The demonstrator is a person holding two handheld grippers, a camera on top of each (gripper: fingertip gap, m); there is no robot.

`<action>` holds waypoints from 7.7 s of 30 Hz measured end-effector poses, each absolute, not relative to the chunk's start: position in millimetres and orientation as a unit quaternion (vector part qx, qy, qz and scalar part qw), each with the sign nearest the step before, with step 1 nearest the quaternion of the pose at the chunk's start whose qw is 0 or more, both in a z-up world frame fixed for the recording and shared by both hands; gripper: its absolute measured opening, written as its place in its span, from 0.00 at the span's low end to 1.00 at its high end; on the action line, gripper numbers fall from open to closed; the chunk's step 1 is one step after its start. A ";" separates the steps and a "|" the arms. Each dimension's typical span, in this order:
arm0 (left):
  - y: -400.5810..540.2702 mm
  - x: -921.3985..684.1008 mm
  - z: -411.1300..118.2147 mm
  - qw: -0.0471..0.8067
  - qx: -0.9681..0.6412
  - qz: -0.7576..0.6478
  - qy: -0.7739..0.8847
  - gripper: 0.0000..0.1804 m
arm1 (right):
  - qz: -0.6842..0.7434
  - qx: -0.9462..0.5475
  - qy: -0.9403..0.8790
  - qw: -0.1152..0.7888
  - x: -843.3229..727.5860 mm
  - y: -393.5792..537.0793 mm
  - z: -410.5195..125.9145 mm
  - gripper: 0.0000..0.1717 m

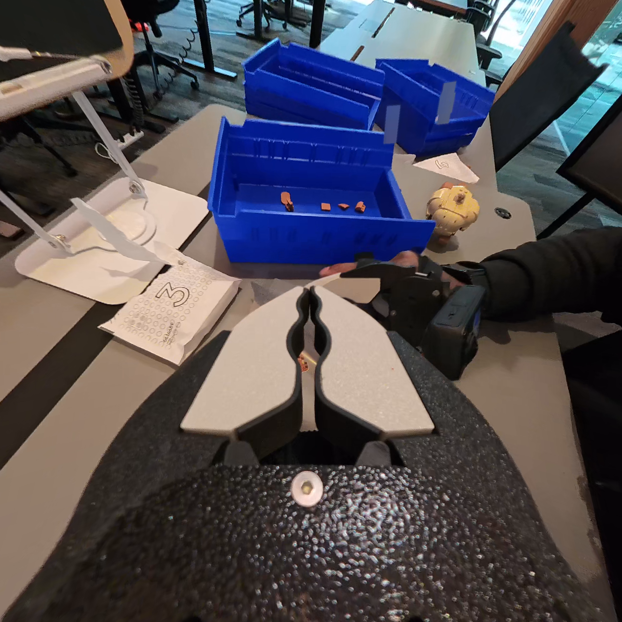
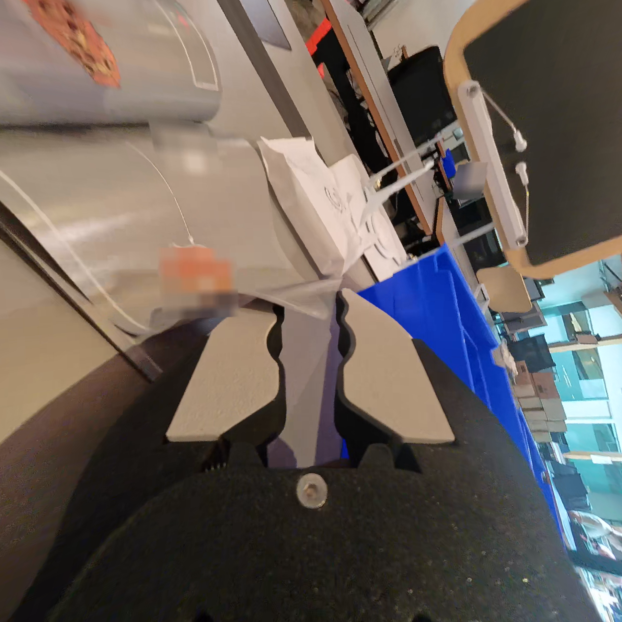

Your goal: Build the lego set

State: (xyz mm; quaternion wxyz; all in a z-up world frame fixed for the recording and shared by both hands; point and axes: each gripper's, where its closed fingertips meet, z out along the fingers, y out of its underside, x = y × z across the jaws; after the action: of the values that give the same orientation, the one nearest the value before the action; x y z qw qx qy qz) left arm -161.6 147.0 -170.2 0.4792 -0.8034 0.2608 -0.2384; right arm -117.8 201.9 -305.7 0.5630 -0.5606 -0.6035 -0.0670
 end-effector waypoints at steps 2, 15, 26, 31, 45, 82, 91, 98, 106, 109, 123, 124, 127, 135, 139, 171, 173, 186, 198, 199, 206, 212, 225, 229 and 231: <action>139.0 -163.7 -161.0 0.491 -0.798 -0.236 0.259 0.00 | -0.055 -0.547 -0.609 0.572 -132.6 197.2 -298.6 0.17; 103.6 -182.2 -143.3 0.518 -0.791 -0.206 0.251 0.00 | -0.030 -0.614 -0.574 0.541 -136.3 209.9 -306.6 0.17; 129.2 -127.6 -280.2 0.342 -0.881 -0.193 0.265 0.09 | 0.057 -0.697 -0.530 0.480 -94.7 213.3 -330.2 0.15; 146.6 -105.5 -318.0 0.321 -0.893 -0.243 0.201 0.14 | 0.080 -0.701 -0.517 0.484 -88.5 214.2 -325.5 0.15; 151.8 -68.1 -315.5 0.331 -0.875 -0.320 0.148 0.17 | 0.121 -0.711 -0.505 0.475 -81.2 213.8 -325.4 0.14; 21.2 -276.2 -301.4 0.377 -0.922 -0.043 0.077 0.15 | 0.104 -0.567 -0.671 0.467 -207.4 161.5 -309.5 0.15; -3.9 -289.5 -344.1 0.240 -0.951 0.126 0.150 0.25 | 0.096 -0.554 -0.686 0.463 -216.3 151.8 -313.2 0.15; -4.4 -291.4 -347.7 0.223 -0.948 0.152 0.166 0.05 | 0.090 -0.542 -0.697 0.460 -219.7 150.2 -310.7 0.15; -7.9 -307.5 -314.6 0.279 -0.939 0.158 0.121 0.02 | 0.093 -0.521 -0.714 0.459 -230.0 137.6 -306.8 0.15; -6.7 -308.1 -312.7 0.290 -0.938 0.149 0.117 0.02 | 0.090 -0.513 -0.723 0.455 -235.7 133.2 -309.7 0.14; -3.5 -296.2 -331.3 0.295 -0.946 0.074 0.113 0.11 | 0.091 -0.517 -0.708 0.471 -218.1 141.7 -286.3 0.17; -1.8 -296.7 -327.0 0.308 -0.942 0.072 0.107 0.11 | 0.096 -0.522 -0.703 0.473 -206.4 142.3 -279.6 0.17; 4.1 -295.3 -311.2 0.356 -0.928 0.061 0.092 0.13 | 0.136 -0.547 -0.696 0.444 -159.6 132.9 -268.9 0.19; 23.8 -282.2 -272.1 0.467 -0.876 0.074 0.095 0.12 | 0.238 -0.630 -0.669 0.315 -37.1 81.6 -296.8 0.27; 31.6 -268.5 -267.1 0.491 -0.861 0.078 0.112 0.11 | 0.209 -0.644 -0.670 0.303 -21.5 73.5 -325.2 0.27; 70.8 -175.2 -273.2 0.599 -0.774 0.067 0.196 0.08 | 0.036 -0.633 -0.712 0.301 114.5 286.9 -272.4 0.21; 76.2 -170.2 -276.0 0.599 -0.775 0.067 0.191 0.08 | 0.020 -0.629 -0.731 0.266 106.7 309.7 -288.0 0.20; 84.5 -165.8 -287.6 0.581 -0.788 0.079 0.190 0.07 | -0.018 -0.729 -0.673 0.126 77.3 350.2 -351.9 0.16; 74.5 -150.8 -276.4 0.587 -0.770 0.100 0.230 0.07 | 0.025 -0.792 -0.601 0.102 74.1 356.8 -354.0 0.16; 73.4 -149.7 -274.2 0.589 -0.767 0.101 0.233 0.06 | 0.032 -0.795 -0.597 0.100 73.2 355.6 -354.4 0.14; 66.3 -146.6 -261.0 0.606 -0.752 0.103 0.238 0.06 | 0.057 -0.797 -0.594 0.095 69.3 345.3 -356.3 0.00; 63.7 -150.2 -260.5 0.606 -0.754 0.103 0.232 0.06 | 0.031 -0.788 -0.606 0.105 69.4 349.0 -353.0 0.17; 63.8 -151.9 -262.2 0.602 -0.757 0.106 0.232 0.05 | -0.003 -0.718 -0.695 0.037 63.8 355.7 -356.0 0.23; 62.8 -154.5 -259.3 0.606 -0.754 0.110 0.229 0.05 | 0.006 -0.705 -0.709 0.006 62.3 348.6 -357.5 0.15; 61.7 -154.9 -260.3 0.604 -0.756 0.106 0.230 0.05 | 0.001 -0.703 -0.712 0.005 61.4 346.7 -357.6 0.09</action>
State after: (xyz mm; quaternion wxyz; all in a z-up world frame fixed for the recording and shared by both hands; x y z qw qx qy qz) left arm -154.9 61.7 -260.3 0.6037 -0.7559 0.2300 0.1063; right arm 61.4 346.7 -357.6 0.0049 -0.7026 -0.7116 0.0011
